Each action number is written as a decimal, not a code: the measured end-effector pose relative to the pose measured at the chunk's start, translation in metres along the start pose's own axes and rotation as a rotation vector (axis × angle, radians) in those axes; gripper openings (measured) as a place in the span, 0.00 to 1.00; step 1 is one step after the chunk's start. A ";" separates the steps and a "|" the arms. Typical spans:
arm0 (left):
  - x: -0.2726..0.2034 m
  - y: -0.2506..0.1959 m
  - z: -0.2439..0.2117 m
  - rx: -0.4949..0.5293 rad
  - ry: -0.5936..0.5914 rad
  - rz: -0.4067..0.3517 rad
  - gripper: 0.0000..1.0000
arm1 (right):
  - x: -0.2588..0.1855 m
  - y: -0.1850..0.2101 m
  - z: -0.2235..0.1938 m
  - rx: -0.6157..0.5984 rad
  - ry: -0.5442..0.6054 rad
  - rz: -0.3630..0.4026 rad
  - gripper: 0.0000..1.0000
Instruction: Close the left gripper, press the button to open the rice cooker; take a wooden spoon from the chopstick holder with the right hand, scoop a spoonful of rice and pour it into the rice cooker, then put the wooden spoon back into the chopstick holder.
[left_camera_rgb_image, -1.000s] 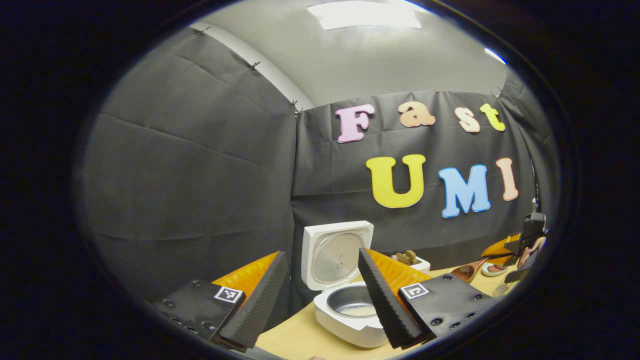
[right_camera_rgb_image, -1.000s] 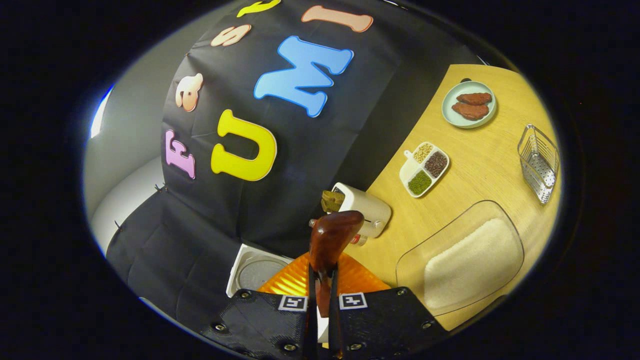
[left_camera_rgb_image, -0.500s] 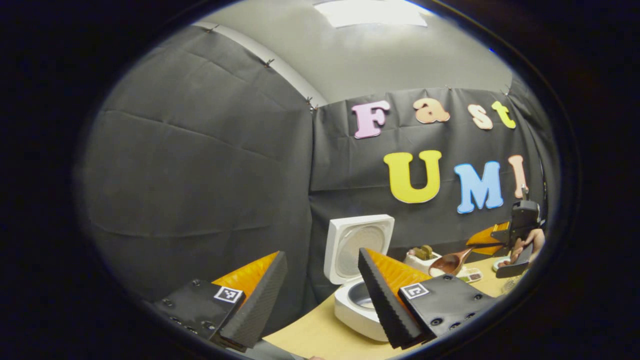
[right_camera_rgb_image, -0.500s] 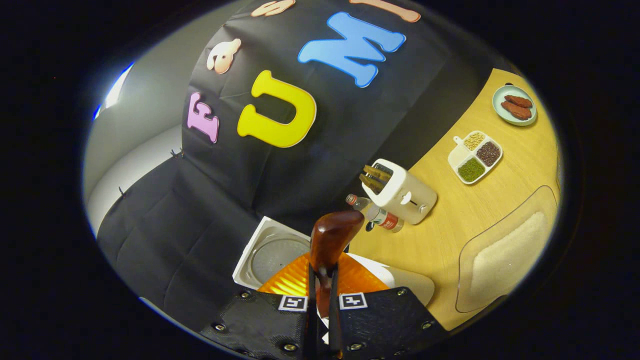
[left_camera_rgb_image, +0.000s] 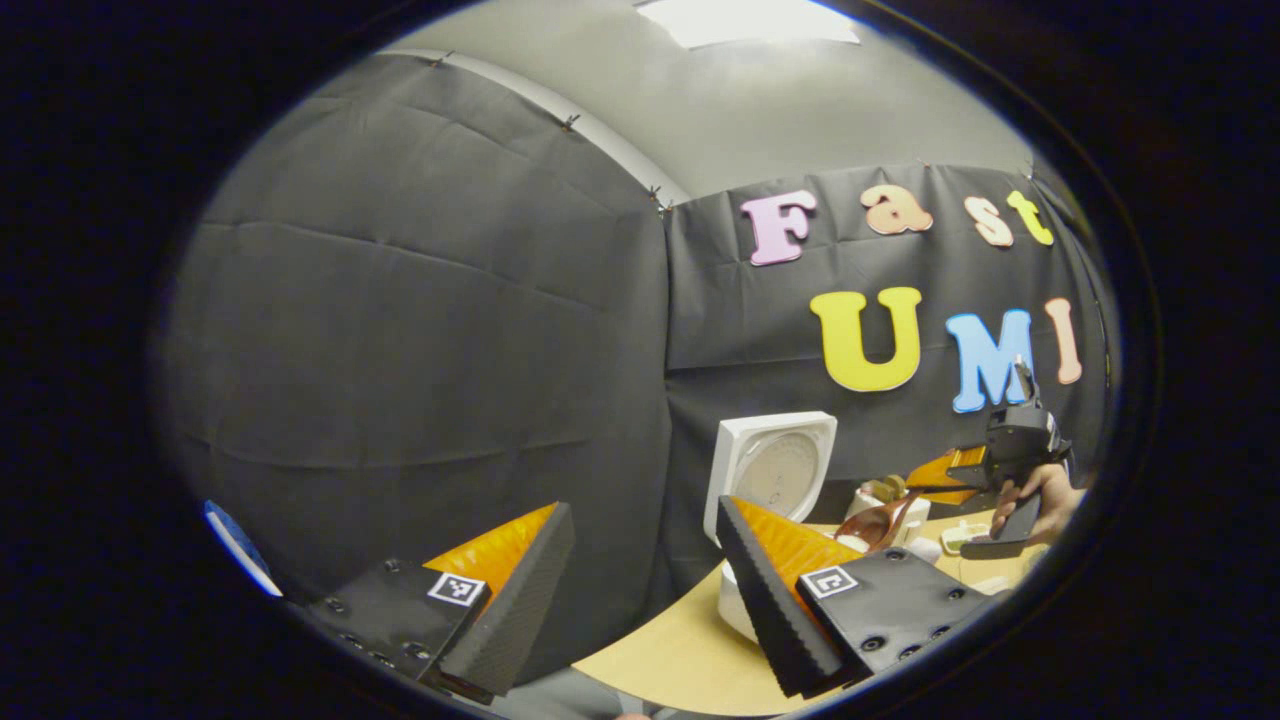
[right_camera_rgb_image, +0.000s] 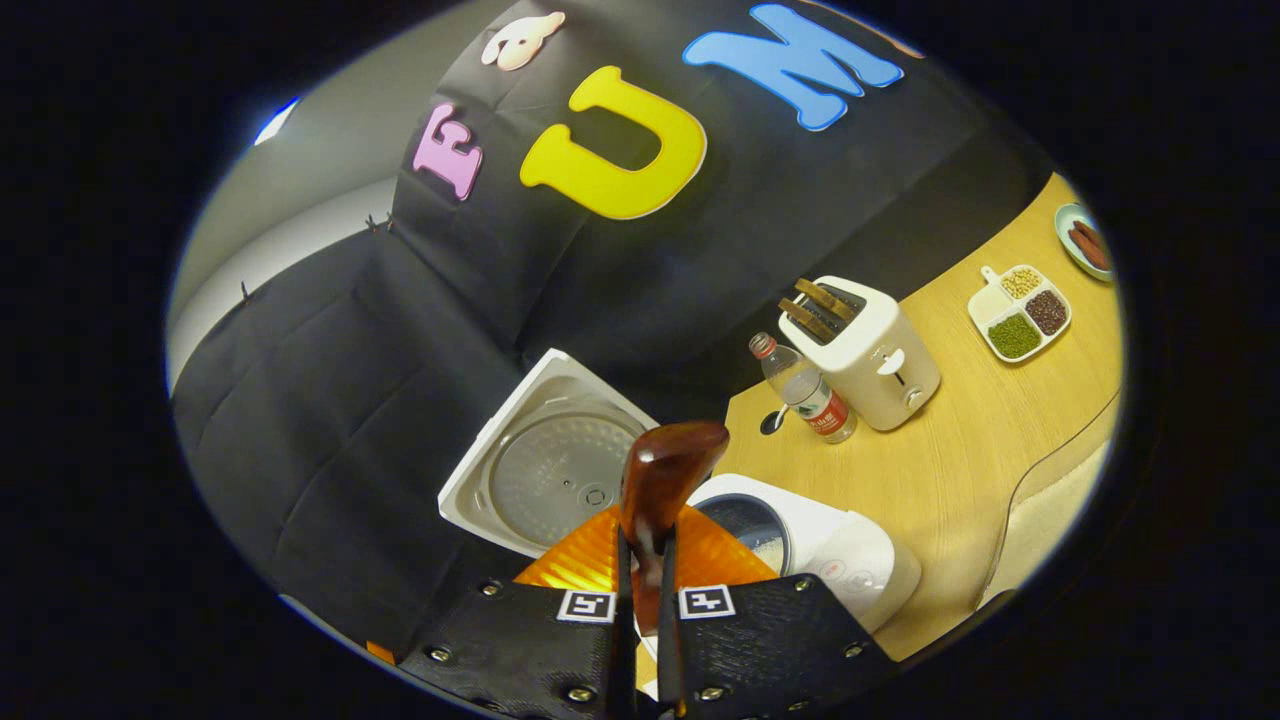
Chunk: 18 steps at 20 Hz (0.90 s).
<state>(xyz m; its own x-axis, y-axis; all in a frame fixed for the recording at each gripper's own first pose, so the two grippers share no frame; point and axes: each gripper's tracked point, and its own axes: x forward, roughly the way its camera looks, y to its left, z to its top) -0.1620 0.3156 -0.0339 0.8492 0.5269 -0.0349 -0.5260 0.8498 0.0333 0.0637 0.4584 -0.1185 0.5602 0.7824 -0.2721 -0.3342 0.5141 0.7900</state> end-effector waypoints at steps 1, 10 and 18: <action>-0.003 0.005 -0.003 0.004 0.008 0.011 0.99 | 0.005 0.003 -0.007 -0.027 0.006 -0.001 0.09; -0.022 0.033 -0.017 0.011 0.047 0.076 0.99 | 0.038 0.010 -0.037 -0.554 0.053 -0.039 0.09; -0.032 0.036 -0.018 0.017 0.048 0.095 0.97 | 0.035 0.030 -0.037 -0.942 0.037 -0.053 0.08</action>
<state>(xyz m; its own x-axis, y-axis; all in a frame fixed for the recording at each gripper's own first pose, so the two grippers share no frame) -0.2087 0.3294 -0.0495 0.7923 0.6050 -0.0789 -0.6025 0.7962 0.0558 0.0452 0.5145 -0.1248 0.5735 0.7520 -0.3251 -0.7928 0.6094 0.0113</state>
